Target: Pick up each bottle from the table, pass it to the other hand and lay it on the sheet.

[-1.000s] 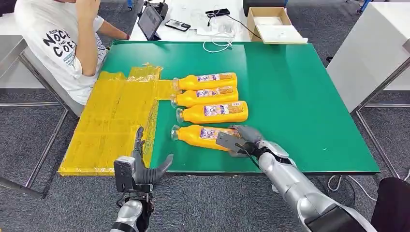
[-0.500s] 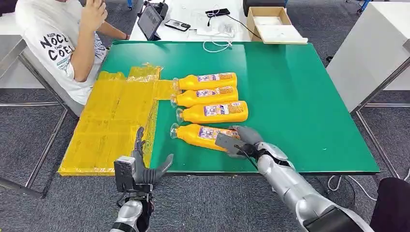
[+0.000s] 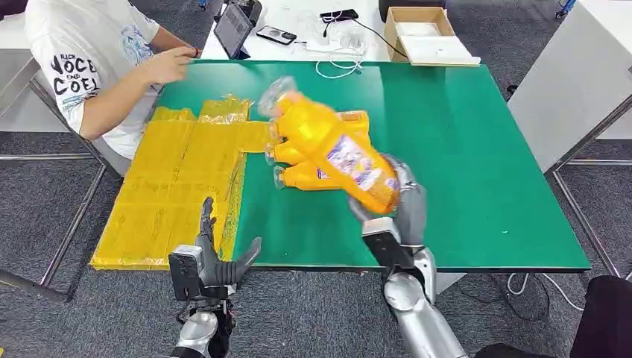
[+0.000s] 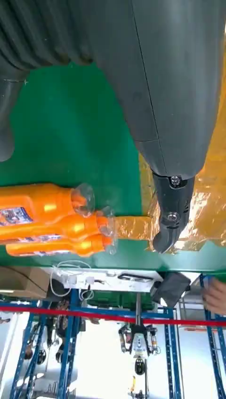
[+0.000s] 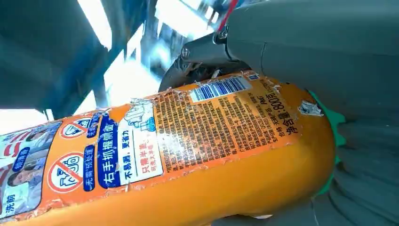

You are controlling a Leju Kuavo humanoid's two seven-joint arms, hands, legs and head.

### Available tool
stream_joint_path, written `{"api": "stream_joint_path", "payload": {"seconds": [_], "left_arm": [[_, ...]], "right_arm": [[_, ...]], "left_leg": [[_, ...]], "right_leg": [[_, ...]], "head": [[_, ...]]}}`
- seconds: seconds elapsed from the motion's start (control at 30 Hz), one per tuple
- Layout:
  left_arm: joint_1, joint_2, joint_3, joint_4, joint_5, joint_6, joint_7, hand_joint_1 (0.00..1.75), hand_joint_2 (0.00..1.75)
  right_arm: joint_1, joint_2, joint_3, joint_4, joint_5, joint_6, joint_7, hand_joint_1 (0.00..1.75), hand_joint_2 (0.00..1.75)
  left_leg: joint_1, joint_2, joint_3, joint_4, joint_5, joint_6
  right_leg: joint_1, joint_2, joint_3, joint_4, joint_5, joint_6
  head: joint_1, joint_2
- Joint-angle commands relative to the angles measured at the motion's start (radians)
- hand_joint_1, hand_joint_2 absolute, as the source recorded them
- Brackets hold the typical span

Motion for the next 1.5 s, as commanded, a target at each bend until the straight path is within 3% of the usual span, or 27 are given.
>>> {"api": "stream_joint_path", "payload": {"seconds": [0.03, 0.27, 0.43, 0.57, 0.87, 1.5], "left_arm": [[-0.008, -0.004, -0.030, -0.021, 0.016, -0.001, 0.015, 0.00, 1.75], [0.006, -0.003, -0.029, -0.065, 0.055, -0.026, 0.028, 0.00, 1.75], [0.022, 0.033, -0.084, -0.164, 0.316, -0.362, 0.146, 0.00, 1.75], [0.018, 0.050, -0.134, -0.196, 0.408, -0.517, 0.175, 0.00, 1.75], [-0.013, 0.039, -0.160, -0.143, 0.419, -0.555, 0.190, 0.00, 1.75], [-0.016, 0.034, -0.172, -0.122, 0.423, -0.577, 0.207, 0.00, 1.75]], "right_arm": [[0.081, 0.072, -0.154, -0.226, -0.047, -0.071, -0.069, 1.75, 1.75], [0.077, 0.074, -0.162, -0.205, -0.052, -0.096, -0.078, 1.75, 1.75], [0.071, 0.033, -0.094, -0.063, -0.019, 0.091, -0.030, 1.75, 1.75], [0.073, 0.061, -0.005, 0.120, 0.036, 0.195, -0.047, 1.75, 1.75], [0.035, 0.127, 0.155, 0.420, 0.130, 0.212, -0.057, 1.75, 1.75], [0.003, 0.140, 0.207, 0.494, 0.180, 0.206, -0.029, 1.75, 1.75]], "left_leg": [[-0.001, -0.001, 0.003, 0.001, -0.002, 0.001], [-0.001, 0.001, 0.003, 0.000, -0.001, 0.001], [-0.001, 0.002, 0.006, 0.000, -0.002, 0.001], [0.000, 0.004, 0.006, -0.001, -0.002, 0.001], [0.000, 0.004, 0.007, -0.002, -0.002, 0.001], [0.000, 0.002, 0.007, -0.002, -0.002, 0.001]], "right_leg": [[0.000, -0.002, 0.003, 0.001, -0.002, -0.002], [0.000, -0.001, 0.003, 0.000, -0.001, -0.002], [0.000, 0.000, 0.005, -0.001, -0.002, -0.002], [0.001, 0.002, 0.005, -0.003, 0.000, -0.002], [0.002, 0.002, 0.006, -0.002, -0.001, -0.003], [0.001, 0.000, 0.006, -0.002, -0.002, -0.003]], "head": [[0.000, 0.000], [0.000, 0.000], [0.000, 0.000], [0.000, 0.000], [0.000, 0.000], [0.000, 0.000]]}}
